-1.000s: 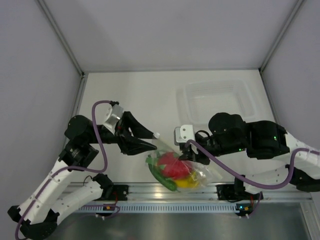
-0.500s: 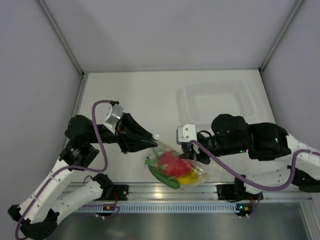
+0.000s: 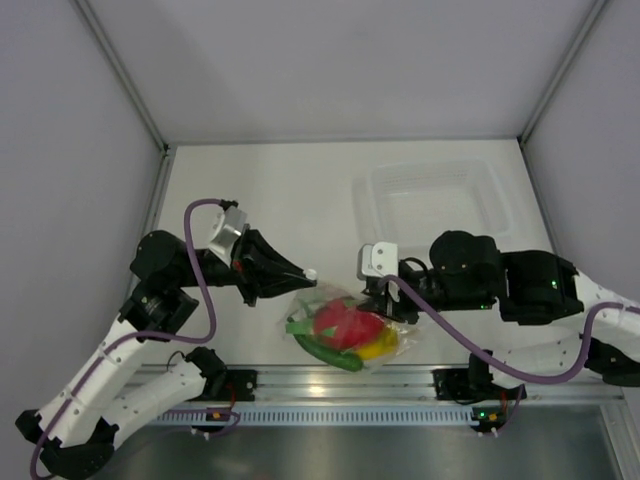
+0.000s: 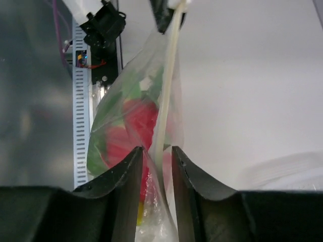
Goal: Open the zip-top bag and remove the fake food
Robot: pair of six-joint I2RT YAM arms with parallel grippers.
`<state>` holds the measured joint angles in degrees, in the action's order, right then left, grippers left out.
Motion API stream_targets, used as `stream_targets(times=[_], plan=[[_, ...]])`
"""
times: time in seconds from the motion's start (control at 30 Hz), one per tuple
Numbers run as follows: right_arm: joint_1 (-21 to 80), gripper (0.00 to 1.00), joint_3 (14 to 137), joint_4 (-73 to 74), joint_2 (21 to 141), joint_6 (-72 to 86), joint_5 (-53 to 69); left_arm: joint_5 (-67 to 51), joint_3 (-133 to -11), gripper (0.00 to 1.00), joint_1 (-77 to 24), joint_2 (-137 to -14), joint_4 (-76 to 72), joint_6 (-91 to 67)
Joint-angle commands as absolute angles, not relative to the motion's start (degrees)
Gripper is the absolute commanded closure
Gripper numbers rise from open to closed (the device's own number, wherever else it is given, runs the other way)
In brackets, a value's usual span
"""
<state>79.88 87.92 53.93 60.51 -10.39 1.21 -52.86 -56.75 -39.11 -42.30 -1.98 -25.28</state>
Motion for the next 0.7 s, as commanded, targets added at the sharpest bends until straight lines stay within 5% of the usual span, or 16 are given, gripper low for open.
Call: stream_targets(times=[0.0,0.2,0.37,0.67], plan=[[81.21,0.66,86.76,41.23,56.34,-8.45,-7.97,-49.84,-56.86,1.0,-39.46,-43.15,-5.19,-25.23],[81.12,0.41,86.83,35.78,54.75,-1.51,-17.9,-54.83,-61.87,1.0,-39.46,-47.9,-0.18,-21.98],[81.12,0.53,88.5,33.22,56.6,3.95,-14.08,-62.05,-64.95,1.0,-39.38,-49.13,-0.26,-21.27],[81.12,0.55,90.17,34.01,60.02,3.34,-3.52,-66.27,-65.65,1.0,-39.46,-50.27,-0.18,-20.74]])
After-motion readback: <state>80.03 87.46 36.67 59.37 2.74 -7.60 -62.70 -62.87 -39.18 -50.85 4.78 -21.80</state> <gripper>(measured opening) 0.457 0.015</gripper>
